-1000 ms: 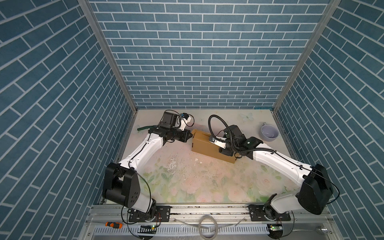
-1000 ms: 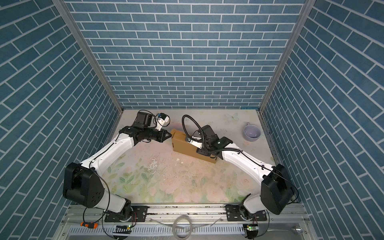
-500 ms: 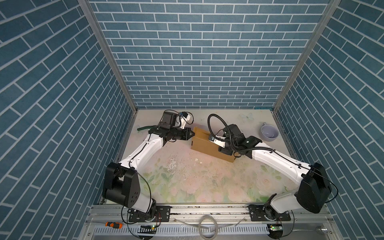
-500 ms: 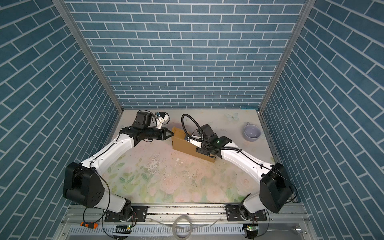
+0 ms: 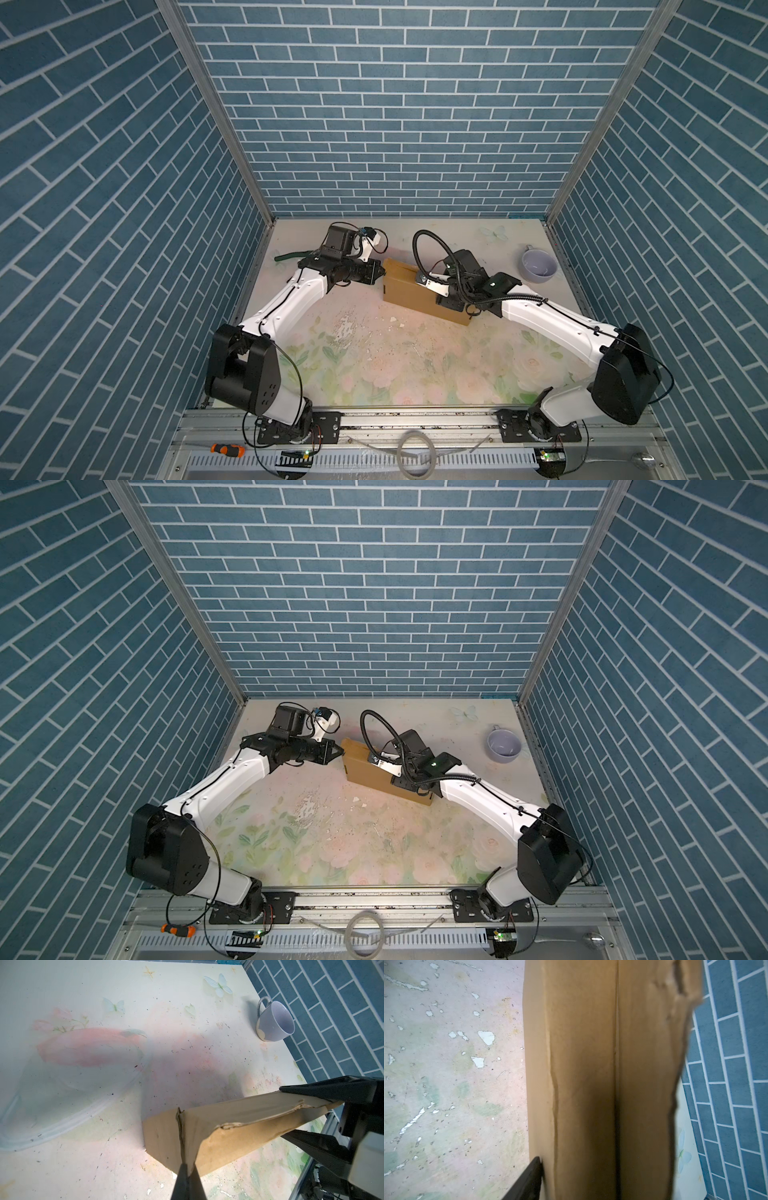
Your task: Fold the paper box
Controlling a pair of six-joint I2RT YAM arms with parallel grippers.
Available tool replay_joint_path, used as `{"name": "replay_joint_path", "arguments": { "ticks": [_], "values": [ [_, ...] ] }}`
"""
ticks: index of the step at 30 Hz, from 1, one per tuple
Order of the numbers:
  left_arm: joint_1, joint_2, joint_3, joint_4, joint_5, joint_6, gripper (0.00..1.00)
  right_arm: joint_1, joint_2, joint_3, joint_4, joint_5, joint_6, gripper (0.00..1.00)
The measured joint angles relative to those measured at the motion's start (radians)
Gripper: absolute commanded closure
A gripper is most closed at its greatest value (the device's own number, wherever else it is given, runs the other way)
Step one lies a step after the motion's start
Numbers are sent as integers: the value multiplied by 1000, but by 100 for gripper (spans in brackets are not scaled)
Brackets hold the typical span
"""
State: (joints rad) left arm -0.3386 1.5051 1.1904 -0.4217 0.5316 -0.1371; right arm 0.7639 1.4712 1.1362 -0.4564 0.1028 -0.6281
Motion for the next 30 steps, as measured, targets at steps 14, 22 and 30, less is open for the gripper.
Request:
{"name": "replay_joint_path", "arguments": {
  "ticks": [14, 22, 30],
  "values": [
    [-37, 0, -21, 56, -44, -43, 100, 0, 1, 0, -2, 5, 2, 40],
    [-80, -14, -70, 116, -114, -51, 100, -1, 1, 0, -10, 10, 3, 41],
    [-86, -33, -83, 115, -134, -29, 73, 0, 1, 0, -12, 8, 0, 51]
  ]
}}
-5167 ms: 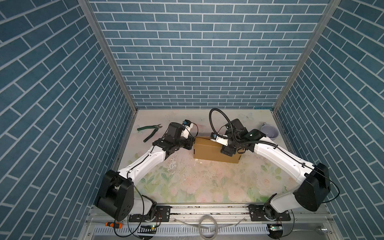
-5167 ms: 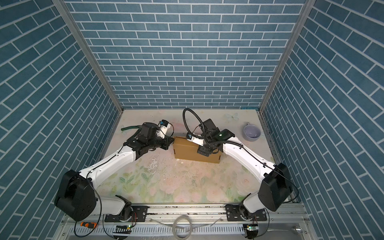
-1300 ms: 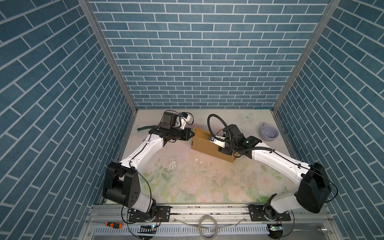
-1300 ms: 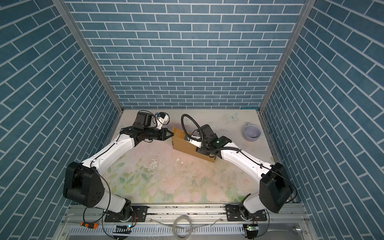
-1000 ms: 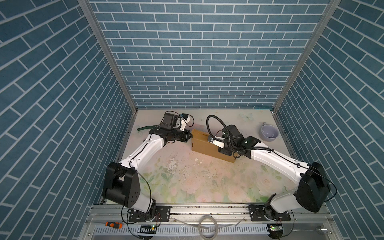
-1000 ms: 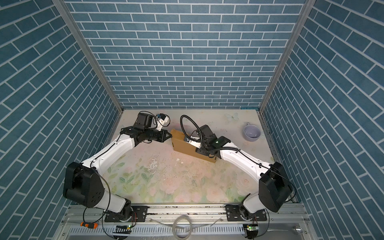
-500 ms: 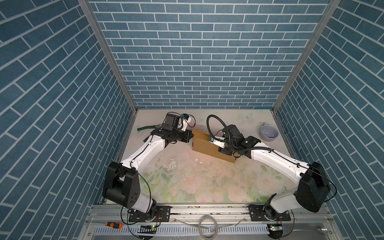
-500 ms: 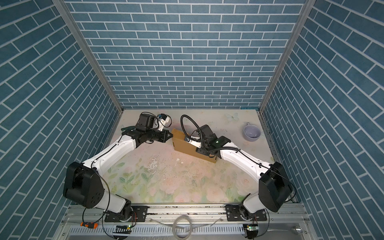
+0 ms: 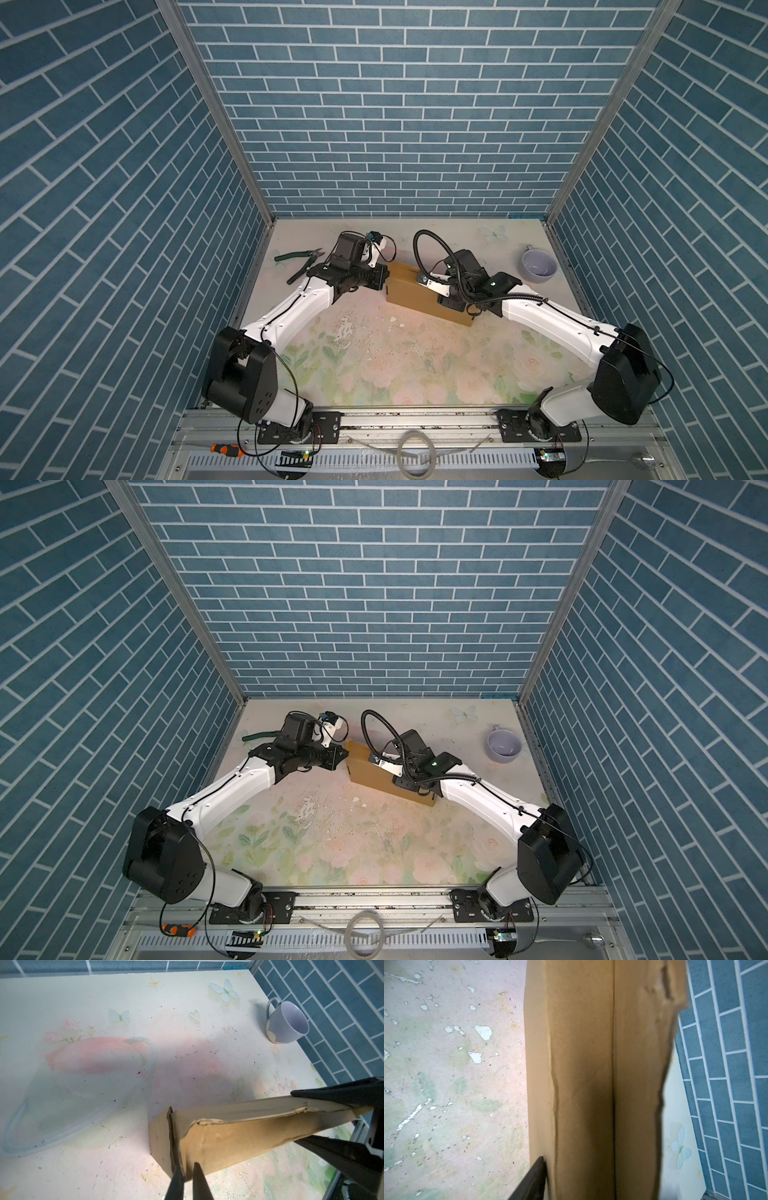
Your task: Fold the paper box
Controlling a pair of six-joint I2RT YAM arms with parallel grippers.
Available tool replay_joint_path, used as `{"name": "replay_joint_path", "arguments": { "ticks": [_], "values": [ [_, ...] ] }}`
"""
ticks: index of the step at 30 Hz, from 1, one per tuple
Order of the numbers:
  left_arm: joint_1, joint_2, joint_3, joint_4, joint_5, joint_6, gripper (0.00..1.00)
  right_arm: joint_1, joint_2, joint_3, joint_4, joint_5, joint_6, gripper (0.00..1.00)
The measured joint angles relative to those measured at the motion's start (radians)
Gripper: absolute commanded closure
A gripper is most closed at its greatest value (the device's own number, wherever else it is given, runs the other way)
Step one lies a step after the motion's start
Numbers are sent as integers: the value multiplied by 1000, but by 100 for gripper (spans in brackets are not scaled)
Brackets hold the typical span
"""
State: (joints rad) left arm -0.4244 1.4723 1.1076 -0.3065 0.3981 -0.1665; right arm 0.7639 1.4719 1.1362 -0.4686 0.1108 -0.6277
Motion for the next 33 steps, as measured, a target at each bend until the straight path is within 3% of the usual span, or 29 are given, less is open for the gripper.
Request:
{"name": "replay_joint_path", "arguments": {
  "ticks": [6, 11, 26, 33],
  "values": [
    [27, -34, -2, -27, 60, -16, 53, 0, 0, 0, 0, 2, -1, 53],
    [55, -53, 4, -50, 100, -14, 47, 0, 0, 0, 0, 2, -1, 53],
    [63, 11, 129, -119, 108, 97, 72, 0, 0, 2, -2, 0, 0, 53],
    [56, 31, 133, -134, 89, 115, 93, 0, 1, 3, -3, -1, 0, 53]
  ]
}}
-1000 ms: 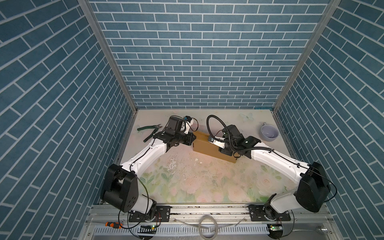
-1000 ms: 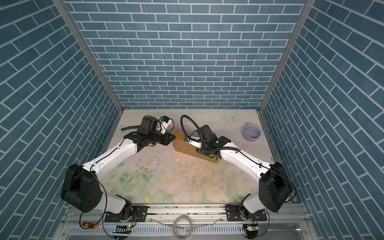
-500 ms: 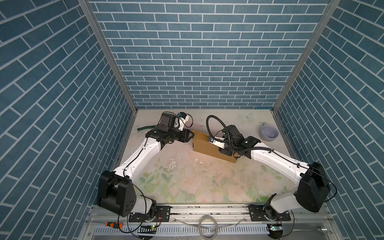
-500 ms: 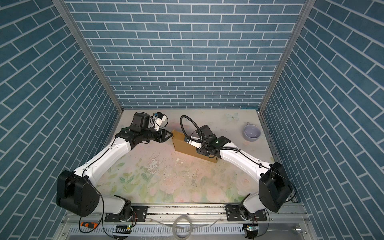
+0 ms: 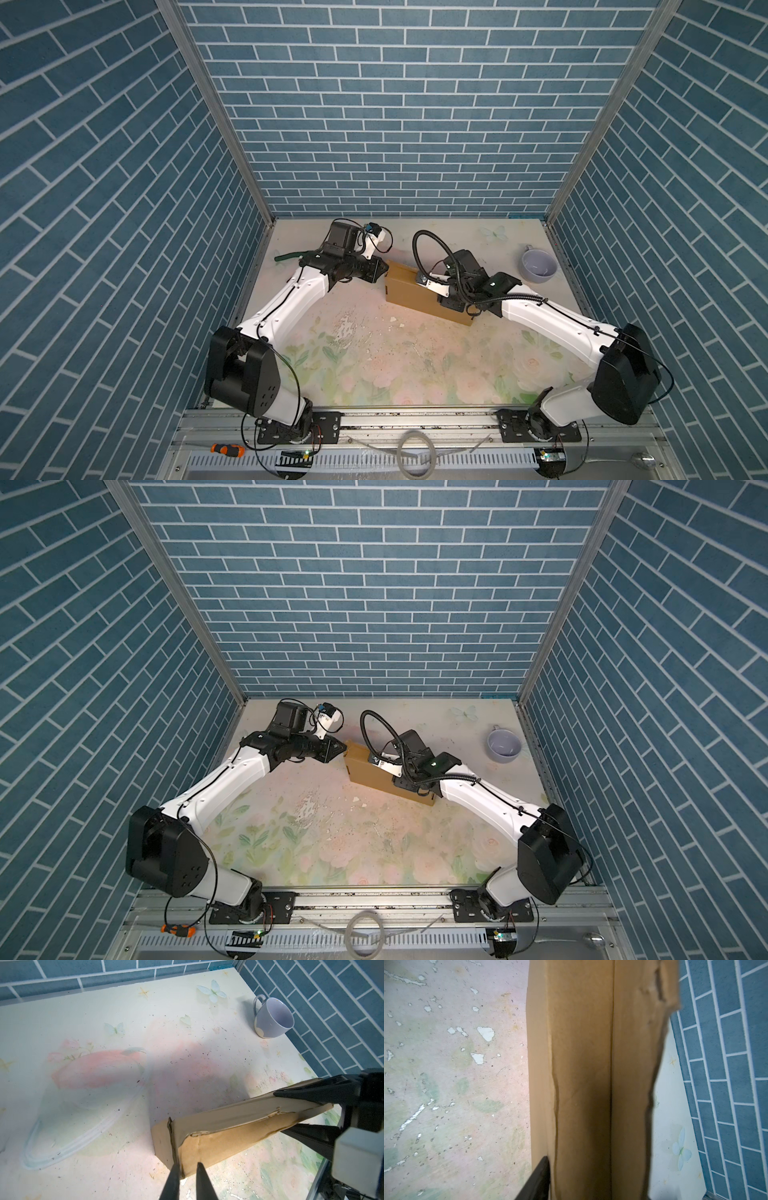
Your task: Fold the paper box
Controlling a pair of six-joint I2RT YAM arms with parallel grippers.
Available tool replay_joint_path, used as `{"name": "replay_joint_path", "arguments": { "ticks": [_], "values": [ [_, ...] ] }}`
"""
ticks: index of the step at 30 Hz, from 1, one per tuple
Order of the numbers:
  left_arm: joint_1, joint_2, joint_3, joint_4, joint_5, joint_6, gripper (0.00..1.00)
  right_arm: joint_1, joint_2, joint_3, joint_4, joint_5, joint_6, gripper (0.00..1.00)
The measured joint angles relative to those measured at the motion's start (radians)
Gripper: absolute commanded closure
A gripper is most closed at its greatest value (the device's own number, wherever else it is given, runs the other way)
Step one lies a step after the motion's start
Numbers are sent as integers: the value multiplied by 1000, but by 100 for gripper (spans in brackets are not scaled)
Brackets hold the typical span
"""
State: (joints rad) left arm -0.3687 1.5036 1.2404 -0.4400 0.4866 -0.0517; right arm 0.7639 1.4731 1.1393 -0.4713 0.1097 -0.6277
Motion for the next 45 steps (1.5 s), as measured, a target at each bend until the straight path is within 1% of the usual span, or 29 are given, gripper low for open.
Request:
{"name": "replay_joint_path", "arguments": {
  "ticks": [4, 17, 21, 23, 25, 27, 28, 30, 32, 35, 37, 38, 40, 43, 45],
  "values": [
    [-8, 1, 0, 1, -25, 6, 100, 0, 1, 1, 0, 0, 1, 53],
    [-40, -2, -58, 10, -97, 11, 100, 0, 8, 10, -7, -1, 3, 52],
    [-58, -6, -82, 11, -109, 11, 100, 1, 9, 11, -7, 0, 5, 45],
    [-67, -6, -97, 12, -113, 10, 100, 3, 9, 11, -6, 3, 11, 43],
    [-72, -6, -109, 10, -117, 10, 100, 4, 9, 11, -6, 4, 18, 44],
    [-73, -7, -109, 8, -120, 7, 100, 4, 9, 11, -6, 4, 19, 47],
    [-73, -10, -109, 7, -120, 8, 98, 4, 9, 12, -8, 4, 19, 48],
    [-68, -23, -105, -9, -119, 14, 90, 5, 11, 15, -12, 6, 20, 49],
    [-56, -48, -97, -28, -97, 23, 84, 5, 12, 16, -12, 7, 20, 49],
    [-17, -104, -66, -58, -33, 23, 79, 5, 13, 16, -12, 8, 20, 49],
    [10, -132, -41, -56, -2, 10, 66, 5, 13, 16, -11, 8, 20, 49],
    [21, -138, -20, -50, 8, -8, 64, 5, 14, 16, -10, 8, 20, 49],
    [31, -127, 17, -17, 14, -61, 57, 5, 15, 16, -8, 8, 20, 49],
    [24, -50, 84, 37, 6, -151, 40, 6, 16, 16, -5, 9, 20, 50],
    [11, 24, 133, 45, -11, -198, 36, 6, 18, 16, -2, 10, 20, 50]
  ]
}}
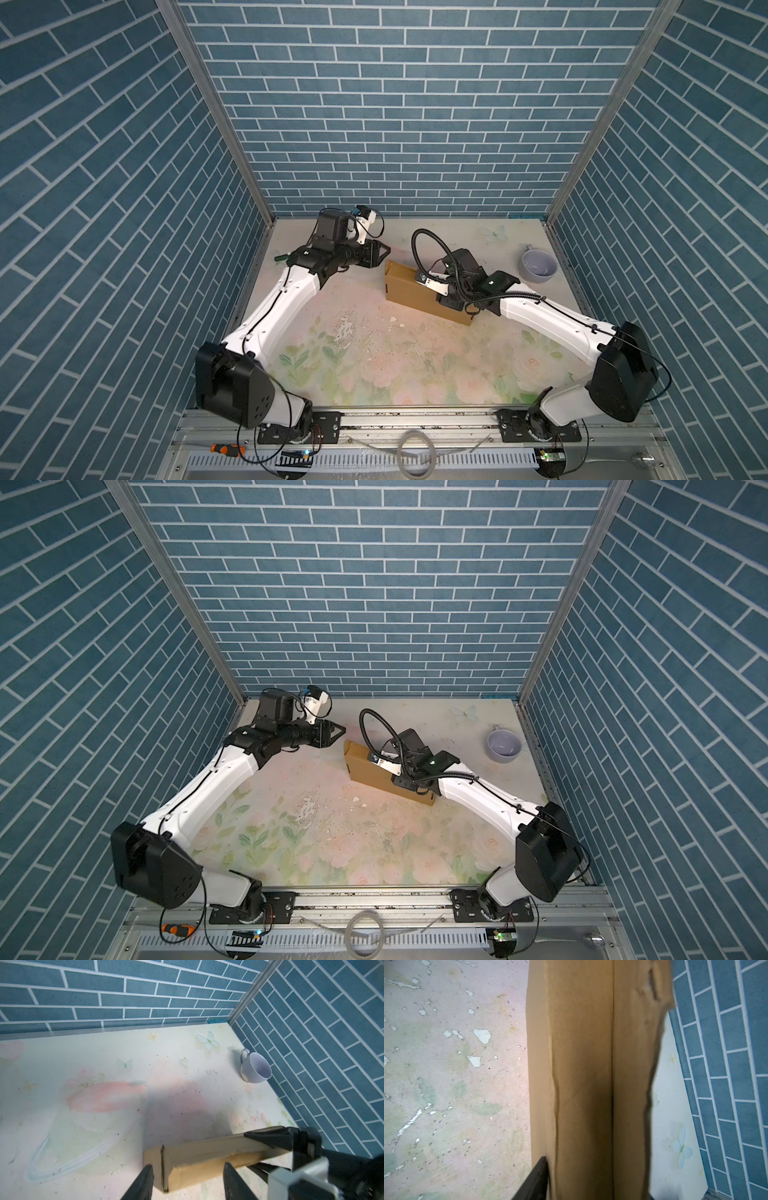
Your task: Fold the paper box
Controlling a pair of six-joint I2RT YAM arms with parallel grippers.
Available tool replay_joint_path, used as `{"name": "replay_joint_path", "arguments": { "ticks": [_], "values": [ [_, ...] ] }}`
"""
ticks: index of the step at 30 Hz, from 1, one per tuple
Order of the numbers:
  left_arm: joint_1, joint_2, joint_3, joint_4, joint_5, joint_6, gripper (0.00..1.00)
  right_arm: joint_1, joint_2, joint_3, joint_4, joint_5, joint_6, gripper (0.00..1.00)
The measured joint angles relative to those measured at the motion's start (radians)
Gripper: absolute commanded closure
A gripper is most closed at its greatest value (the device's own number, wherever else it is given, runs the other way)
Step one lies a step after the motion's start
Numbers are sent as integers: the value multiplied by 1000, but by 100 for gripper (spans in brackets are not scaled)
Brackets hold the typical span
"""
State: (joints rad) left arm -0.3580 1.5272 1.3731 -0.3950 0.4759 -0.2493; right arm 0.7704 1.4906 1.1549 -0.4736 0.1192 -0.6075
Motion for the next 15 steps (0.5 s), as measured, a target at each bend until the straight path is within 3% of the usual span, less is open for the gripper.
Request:
{"name": "replay_joint_path", "arguments": {
  "ticks": [7, 15],
  "values": [
    [-35, 156, 40, -46, -22, -47, 37, 0, 3, 1, 7, 0, 0, 49],
    [16, 40, -190, 96, 55, -145, 40, 6, 11, 1, 25, -4, -10, 50]
  ]
}}
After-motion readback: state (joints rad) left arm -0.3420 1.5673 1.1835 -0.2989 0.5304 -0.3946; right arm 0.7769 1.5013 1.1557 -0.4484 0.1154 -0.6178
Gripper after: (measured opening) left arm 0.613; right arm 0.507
